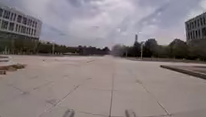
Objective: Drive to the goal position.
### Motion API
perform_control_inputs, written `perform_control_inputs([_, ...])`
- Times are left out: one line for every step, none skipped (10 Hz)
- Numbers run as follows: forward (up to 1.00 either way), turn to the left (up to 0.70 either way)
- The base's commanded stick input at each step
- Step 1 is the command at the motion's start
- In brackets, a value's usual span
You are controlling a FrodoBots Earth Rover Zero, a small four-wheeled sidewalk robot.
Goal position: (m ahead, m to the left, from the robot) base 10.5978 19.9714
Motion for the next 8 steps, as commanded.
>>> perform_control_inputs([1.0,0.0])
perform_control_inputs([1.0,0.0])
perform_control_inputs([1.0,0.02])
perform_control_inputs([1.0,0.21])
perform_control_inputs([1.0,0.27])
perform_control_inputs([1.0,0.27])
perform_control_inputs([1.0,0.27])
perform_control_inputs([1.0,0.27])
